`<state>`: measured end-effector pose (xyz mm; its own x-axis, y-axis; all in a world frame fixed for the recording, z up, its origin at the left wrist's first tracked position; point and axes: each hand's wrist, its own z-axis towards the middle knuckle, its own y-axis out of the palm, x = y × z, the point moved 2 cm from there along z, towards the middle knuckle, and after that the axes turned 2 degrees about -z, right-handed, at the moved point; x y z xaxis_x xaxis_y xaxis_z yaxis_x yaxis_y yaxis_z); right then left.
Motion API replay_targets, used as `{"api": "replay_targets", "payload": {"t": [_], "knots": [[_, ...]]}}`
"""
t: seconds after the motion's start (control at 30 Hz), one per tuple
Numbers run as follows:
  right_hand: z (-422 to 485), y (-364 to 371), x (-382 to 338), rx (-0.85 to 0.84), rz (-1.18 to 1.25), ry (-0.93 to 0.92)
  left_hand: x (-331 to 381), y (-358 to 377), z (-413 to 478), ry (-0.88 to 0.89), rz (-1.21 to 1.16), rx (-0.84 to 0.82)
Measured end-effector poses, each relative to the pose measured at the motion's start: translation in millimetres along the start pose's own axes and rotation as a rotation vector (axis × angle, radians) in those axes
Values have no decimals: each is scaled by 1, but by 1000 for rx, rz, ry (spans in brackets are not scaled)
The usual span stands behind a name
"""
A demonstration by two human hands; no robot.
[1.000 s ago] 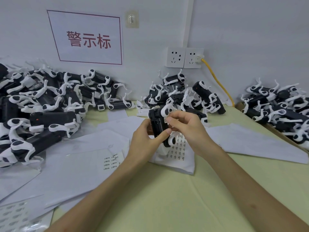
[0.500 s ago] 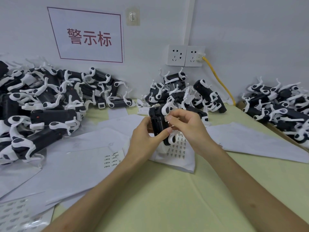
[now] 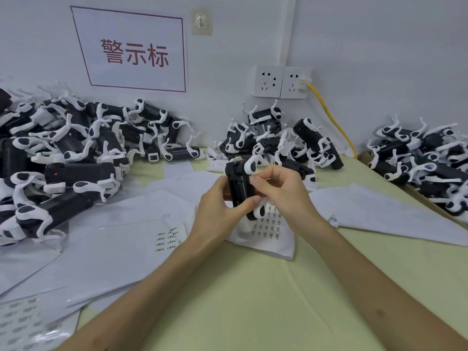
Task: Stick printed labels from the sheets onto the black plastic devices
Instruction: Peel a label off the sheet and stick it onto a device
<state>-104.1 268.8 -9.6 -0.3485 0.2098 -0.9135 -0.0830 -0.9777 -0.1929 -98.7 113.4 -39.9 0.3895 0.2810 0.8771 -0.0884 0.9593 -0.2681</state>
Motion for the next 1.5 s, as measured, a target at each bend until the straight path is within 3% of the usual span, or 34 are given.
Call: {"api": "replay_targets", "payload": {"t": [0.5,0.87,1.07,1.5], "knots": [[-3,0,-1,26,-85,-61,2,-1,1,15,-17,-49],[-3,4,2,0,-139,-119,7,-1,1,-117,-175,-84],[-4,3,-1,-101,-114,-161,4,-7,4,-231,-242,-78],[1,4,6,-23,-74,-68,-1,-1,4,-102,-162,-33]]}}
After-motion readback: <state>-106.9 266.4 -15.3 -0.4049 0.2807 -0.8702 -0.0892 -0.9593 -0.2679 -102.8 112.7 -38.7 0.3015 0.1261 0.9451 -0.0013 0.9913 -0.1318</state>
